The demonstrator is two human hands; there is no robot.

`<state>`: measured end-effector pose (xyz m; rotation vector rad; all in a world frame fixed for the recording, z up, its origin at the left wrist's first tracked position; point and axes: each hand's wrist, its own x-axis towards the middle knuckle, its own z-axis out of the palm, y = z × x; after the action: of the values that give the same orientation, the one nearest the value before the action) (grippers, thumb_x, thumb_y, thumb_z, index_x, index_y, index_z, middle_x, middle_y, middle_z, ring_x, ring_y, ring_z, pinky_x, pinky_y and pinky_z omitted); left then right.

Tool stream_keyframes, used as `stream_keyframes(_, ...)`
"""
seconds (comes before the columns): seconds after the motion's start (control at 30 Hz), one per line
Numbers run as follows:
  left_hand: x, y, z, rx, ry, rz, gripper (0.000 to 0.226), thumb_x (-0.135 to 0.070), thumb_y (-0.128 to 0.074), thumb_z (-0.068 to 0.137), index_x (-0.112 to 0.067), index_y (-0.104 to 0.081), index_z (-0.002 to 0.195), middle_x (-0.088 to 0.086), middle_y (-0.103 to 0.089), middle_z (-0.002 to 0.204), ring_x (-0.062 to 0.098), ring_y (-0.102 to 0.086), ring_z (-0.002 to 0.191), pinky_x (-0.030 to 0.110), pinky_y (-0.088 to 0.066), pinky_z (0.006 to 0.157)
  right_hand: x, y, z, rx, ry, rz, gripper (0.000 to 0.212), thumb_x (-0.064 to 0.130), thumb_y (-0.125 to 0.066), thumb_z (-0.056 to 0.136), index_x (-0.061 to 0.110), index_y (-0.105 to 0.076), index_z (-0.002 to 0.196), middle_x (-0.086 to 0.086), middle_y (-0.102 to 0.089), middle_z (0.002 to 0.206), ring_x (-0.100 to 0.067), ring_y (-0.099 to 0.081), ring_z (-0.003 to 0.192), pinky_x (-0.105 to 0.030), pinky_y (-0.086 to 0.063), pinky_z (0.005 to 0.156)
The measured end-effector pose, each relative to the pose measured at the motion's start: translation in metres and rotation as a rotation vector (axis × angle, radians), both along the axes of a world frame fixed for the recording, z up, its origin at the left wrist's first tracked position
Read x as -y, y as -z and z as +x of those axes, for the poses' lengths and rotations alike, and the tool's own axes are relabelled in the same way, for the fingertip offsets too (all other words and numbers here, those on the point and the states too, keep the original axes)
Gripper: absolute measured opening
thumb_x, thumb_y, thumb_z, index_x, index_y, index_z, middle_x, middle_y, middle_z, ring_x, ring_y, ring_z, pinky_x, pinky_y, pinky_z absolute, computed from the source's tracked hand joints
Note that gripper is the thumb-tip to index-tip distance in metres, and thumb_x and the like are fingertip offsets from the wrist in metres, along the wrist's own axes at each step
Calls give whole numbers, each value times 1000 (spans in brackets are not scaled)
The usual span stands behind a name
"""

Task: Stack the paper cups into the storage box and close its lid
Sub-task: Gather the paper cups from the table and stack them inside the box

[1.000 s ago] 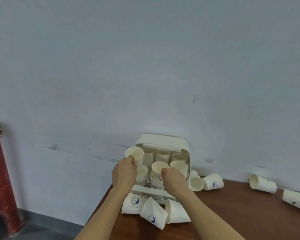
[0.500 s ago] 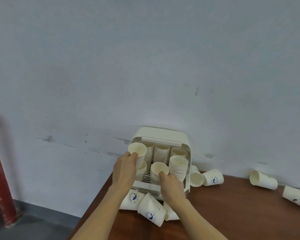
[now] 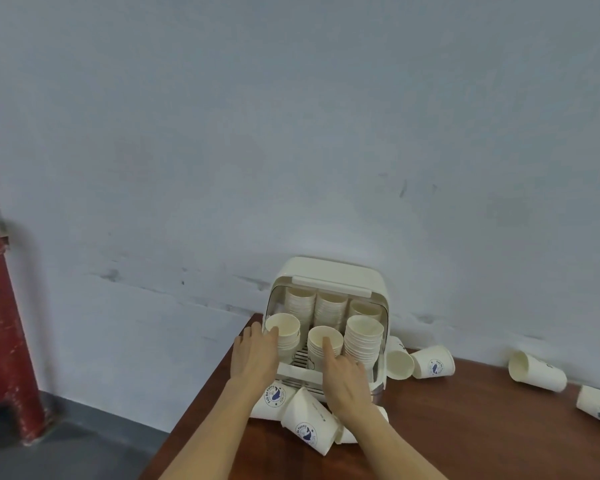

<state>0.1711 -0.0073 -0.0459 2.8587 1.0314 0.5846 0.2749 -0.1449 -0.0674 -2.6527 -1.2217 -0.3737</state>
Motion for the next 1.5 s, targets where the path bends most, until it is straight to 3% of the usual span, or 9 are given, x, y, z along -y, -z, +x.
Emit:
stream_keyframes(0.13, 13, 1, -7, 11, -2, -40, 56, -23, -42, 95, -18, -22, 147, 11, -42, 128, 27, -44, 114, 38, -38, 94, 7, -13, -9, -16, -10, 49, 68, 3, -41, 88, 13, -11, 149, -13, -58, 115, -32, -54, 104, -37, -41, 82)
stream_keyframes(0.33, 42, 0, -18, 25, 25, -76, 40, -28, -41, 95, -17, -40, 133, 10, -46, 127, 26, -46, 113, 36, -39, 95, 37, -34, -20, -42, -22, 99, 40, 6, -38, 89, 11, -40, 129, -11, -57, 109, -30, -51, 100, -34, -37, 72)
stream_keyframes(0.47, 60, 9, -30, 55, -1, -100, 32, -29, -41, 95, -18, -49, 124, 8, -50, 121, 24, -50, 110, 36, -41, 92, 65, -37, -30, -23, -63, 82, 28, 7, -37, 91, 10, -47, 117, -11, -57, 105, -28, -50, 99, -31, -32, 69)
stream_keyframes(0.6, 65, 15, -44, 50, -80, -120, 30, -28, -42, 95, -16, -52, 121, 7, -51, 117, 23, -51, 107, 35, -40, 91, 72, -27, -45, -29, -130, 20, 37, 9, -38, 93, 14, -46, 129, -11, -57, 113, -31, -50, 107, -39, -43, 78)
stream_keyframes(0.8, 59, 21, -61, 20, -174, -185, 31, -29, -44, 95, -16, -51, 122, 7, -51, 123, 23, -52, 113, 34, -40, 94, 37, -26, -67, -37, -292, -185, 44, 13, -45, 93, 21, -36, 136, -14, -62, 112, -36, -57, 101, -40, -42, 71)
stream_keyframes(0.9, 56, 22, -67, 8, -184, -197, 31, -30, -44, 95, -15, -51, 122, 7, -51, 124, 23, -52, 114, 34, -40, 95, 24, -25, -71, -14, -287, -296, 51, 20, -46, 93, 22, -29, 142, -16, -60, 120, -38, -58, 106, -42, -45, 79)
stream_keyframes(1.03, 49, 23, -69, 14, -202, -226, 30, -29, -45, 95, -14, -53, 119, 7, -53, 123, 23, -53, 112, 34, -42, 94, 21, -20, -71, 17, -257, -371, 34, 24, -47, 93, 13, -47, 126, -15, -58, 123, -34, -56, 111, -41, -46, 85)
stream_keyframes(1.3, 43, 32, -59, 0, -236, -329, 36, -38, -42, 98, -14, -56, 121, 7, -53, 125, 23, -52, 114, 35, -42, 96, 24, -21, -78, 17, -248, -407, 33, 23, -51, 94, 14, -45, 124, -15, -56, 118, -36, -56, 108, -44, -47, 84)
stream_keyframes(1.5, 47, 29, -56, 11, -221, -331, 29, -33, -48, 97, -15, -57, 118, 6, -53, 123, 22, -53, 112, 35, -42, 94, 30, -28, -78, -16, -224, -431, 22, 14, -51, 89, 9, -54, 110, -16, -57, 112, -37, -57, 104, -42, -47, 77)
